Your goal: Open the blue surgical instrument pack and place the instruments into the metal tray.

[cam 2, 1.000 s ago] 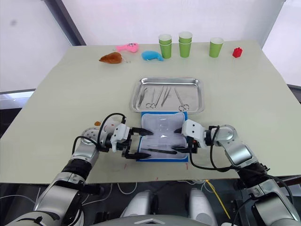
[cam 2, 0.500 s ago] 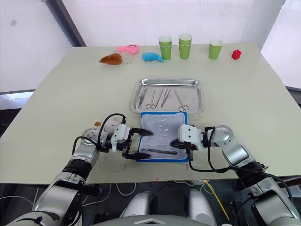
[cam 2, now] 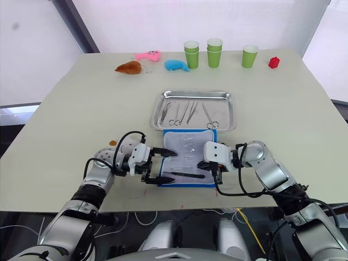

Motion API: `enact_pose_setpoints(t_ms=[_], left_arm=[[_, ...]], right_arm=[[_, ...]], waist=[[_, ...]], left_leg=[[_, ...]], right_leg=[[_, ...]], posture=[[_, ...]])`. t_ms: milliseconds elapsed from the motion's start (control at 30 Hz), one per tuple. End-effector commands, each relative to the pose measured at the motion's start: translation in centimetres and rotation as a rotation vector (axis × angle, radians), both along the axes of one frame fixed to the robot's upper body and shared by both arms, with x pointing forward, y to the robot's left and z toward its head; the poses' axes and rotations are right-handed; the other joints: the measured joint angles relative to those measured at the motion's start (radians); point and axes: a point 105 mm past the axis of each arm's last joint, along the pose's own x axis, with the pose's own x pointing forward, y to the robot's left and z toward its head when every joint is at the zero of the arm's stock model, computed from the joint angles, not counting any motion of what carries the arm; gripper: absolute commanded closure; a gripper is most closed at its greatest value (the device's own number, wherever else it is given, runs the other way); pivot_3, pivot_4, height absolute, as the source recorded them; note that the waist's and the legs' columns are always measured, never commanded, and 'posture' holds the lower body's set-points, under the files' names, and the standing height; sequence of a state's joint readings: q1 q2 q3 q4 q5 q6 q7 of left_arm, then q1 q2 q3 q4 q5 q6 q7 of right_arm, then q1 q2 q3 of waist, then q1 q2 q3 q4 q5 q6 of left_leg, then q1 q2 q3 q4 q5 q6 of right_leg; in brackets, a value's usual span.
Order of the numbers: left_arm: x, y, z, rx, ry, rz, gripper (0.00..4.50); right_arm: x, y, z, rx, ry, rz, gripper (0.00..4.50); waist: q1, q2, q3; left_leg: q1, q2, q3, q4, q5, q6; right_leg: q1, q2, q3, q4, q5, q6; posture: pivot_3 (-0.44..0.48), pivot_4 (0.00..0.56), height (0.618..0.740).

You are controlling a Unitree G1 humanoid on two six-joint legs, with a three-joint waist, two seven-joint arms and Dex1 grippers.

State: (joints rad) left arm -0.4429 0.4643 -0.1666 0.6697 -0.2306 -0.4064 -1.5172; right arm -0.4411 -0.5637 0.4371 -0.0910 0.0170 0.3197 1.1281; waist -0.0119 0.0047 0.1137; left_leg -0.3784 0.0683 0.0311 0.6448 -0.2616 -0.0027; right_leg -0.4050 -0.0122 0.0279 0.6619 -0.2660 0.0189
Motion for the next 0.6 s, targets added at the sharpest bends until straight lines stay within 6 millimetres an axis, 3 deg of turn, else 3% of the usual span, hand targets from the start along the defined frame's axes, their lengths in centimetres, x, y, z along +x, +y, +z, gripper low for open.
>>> enact_pose_setpoints(t_ms=[33, 600], left_arm=[[-2.5, -0.1, -4.3, 0.093, 0.171, -0.016, 0.00], [-2.6, -0.2, -4.6, 0.093, 0.178, -0.017, 0.00]], right_arm=[[0.1, 0.3, 1.9, -0.014, -0.066, 0.018, 4.45], [0.7, -2.2, 3.0, -0.124, -0.141, 0.012, 4.45]], waist=[[0.001, 0.000, 0.000], [0.002, -0.001, 0.001]], left_leg=[[0.000, 0.000, 0.000, 0.000, 0.000, 0.000], [-0.001, -0.002, 0.000, 0.000, 0.000, 0.000]], right_leg=[[0.000, 0.000, 0.000, 0.000, 0.000, 0.000], [0.000, -0.002, 0.000, 0.000, 0.000, 0.000]], posture=[[0.000, 0.150, 0.740], [0.000, 0.150, 0.740]])
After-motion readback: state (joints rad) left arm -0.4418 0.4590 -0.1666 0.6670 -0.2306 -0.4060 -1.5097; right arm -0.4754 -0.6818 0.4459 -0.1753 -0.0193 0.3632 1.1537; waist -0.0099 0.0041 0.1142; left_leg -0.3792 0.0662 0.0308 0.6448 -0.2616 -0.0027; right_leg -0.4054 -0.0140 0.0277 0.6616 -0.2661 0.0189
